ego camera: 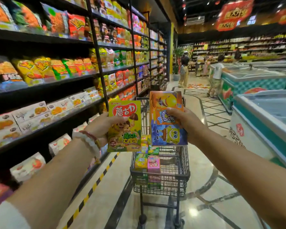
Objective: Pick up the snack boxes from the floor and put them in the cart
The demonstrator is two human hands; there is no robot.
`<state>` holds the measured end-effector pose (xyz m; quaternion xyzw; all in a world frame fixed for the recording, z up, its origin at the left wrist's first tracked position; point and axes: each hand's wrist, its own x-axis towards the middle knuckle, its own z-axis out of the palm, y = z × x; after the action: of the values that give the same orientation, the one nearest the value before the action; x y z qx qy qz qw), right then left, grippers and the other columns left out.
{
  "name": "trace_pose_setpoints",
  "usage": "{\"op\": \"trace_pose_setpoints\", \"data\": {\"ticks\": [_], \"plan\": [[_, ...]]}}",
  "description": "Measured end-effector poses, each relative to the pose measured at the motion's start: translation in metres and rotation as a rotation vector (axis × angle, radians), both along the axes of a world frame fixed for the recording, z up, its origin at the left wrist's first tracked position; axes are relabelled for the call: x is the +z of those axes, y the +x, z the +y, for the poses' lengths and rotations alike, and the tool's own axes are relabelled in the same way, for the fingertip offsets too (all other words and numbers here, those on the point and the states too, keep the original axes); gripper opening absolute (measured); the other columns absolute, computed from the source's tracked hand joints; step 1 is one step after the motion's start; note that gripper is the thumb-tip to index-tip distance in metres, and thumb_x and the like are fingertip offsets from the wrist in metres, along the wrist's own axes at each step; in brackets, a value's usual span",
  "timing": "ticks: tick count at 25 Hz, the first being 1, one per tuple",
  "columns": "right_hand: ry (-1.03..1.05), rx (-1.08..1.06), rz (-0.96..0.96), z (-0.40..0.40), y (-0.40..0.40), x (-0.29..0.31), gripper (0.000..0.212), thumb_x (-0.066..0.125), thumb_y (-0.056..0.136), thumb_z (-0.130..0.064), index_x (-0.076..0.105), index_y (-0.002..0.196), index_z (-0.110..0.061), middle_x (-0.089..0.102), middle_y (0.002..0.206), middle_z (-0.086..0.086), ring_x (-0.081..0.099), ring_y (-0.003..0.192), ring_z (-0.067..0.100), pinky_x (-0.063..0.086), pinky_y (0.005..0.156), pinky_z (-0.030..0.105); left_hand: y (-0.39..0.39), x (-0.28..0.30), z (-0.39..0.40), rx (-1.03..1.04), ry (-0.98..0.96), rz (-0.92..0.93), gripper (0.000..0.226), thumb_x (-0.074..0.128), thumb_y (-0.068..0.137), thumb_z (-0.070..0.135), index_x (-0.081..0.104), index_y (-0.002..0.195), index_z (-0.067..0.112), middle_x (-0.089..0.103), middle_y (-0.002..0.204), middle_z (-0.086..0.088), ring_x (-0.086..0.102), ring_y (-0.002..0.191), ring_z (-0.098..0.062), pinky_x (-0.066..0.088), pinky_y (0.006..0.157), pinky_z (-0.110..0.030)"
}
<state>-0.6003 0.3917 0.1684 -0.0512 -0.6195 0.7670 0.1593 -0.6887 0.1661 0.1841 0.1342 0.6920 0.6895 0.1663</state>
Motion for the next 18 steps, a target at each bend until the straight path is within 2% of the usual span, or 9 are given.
{"op": "trace_pose_setpoints", "data": {"ticks": [3,5,7,11,14,18], "plan": [[-0.061,-0.038,-0.020,0.016,-0.050,-0.011,0.015,0.059,0.091,-0.020,0.058,0.102,-0.011,0.074,0.078,0.008,0.071,0.066,0.023,0.059,0.058,0.036,-0.060,-0.019,0.026,-0.050,0.026,-0.024,0.055,0.074,0.069,0.018,0.056,0.120,0.008,0.069,0.104,-0.018,0.068,0.090,-0.033,0.056,0.079,-0.050],[-0.042,-0.086,-0.001,0.026,-0.082,-0.020,0.025,0.060,0.089,-0.020,0.056,0.110,-0.008,0.073,0.086,0.011,0.072,0.071,0.026,0.059,0.061,0.037,-0.100,-0.029,0.039,-0.093,0.040,-0.037,0.050,0.071,0.072,0.014,0.056,0.119,0.007,0.070,0.100,-0.016,0.070,0.081,-0.029,0.058,0.072,-0.044],[-0.008,-0.113,-0.005,0.035,-0.112,-0.031,0.030,0.061,0.088,-0.019,0.054,0.114,-0.007,0.071,0.093,0.014,0.071,0.076,0.027,0.058,0.065,0.039,-0.136,-0.040,0.052,-0.143,0.047,-0.060,0.053,0.070,0.069,0.012,0.056,0.119,0.004,0.069,0.096,-0.016,0.069,0.075,-0.027,0.058,0.072,-0.042],[-0.027,-0.132,-0.070,0.064,-0.159,-0.054,0.022,0.060,0.088,-0.017,0.058,0.108,-0.009,0.072,0.090,0.011,0.071,0.072,0.024,0.058,0.062,0.036,-0.193,-0.066,0.081,-0.166,0.060,-0.115,0.060,0.071,0.062,0.010,0.055,0.118,0.000,0.068,0.092,-0.015,0.067,0.066,-0.022,0.057,0.071,-0.039],[-0.023,-0.114,-0.124,0.094,-0.193,-0.076,0.016,0.058,0.089,-0.017,0.060,0.104,-0.011,0.072,0.089,0.011,0.071,0.074,0.025,0.059,0.063,0.036,-0.229,-0.092,0.106,-0.156,0.021,-0.158,0.037,0.066,0.076,0.002,0.059,0.112,0.002,0.067,0.095,-0.018,0.066,0.069,-0.025,0.056,0.073,-0.042],[-0.041,-0.076,-0.222,0.136,-0.245,-0.120,0.018,0.058,0.090,-0.016,0.059,0.106,-0.007,0.072,0.092,0.014,0.071,0.074,0.026,0.059,0.063,0.035,-0.276,-0.136,0.138,-0.095,-0.025,-0.230,0.018,0.062,0.080,-0.002,0.062,0.095,0.007,0.072,0.075,-0.010,0.069,0.060,-0.021,0.058,0.061,-0.038]]}}
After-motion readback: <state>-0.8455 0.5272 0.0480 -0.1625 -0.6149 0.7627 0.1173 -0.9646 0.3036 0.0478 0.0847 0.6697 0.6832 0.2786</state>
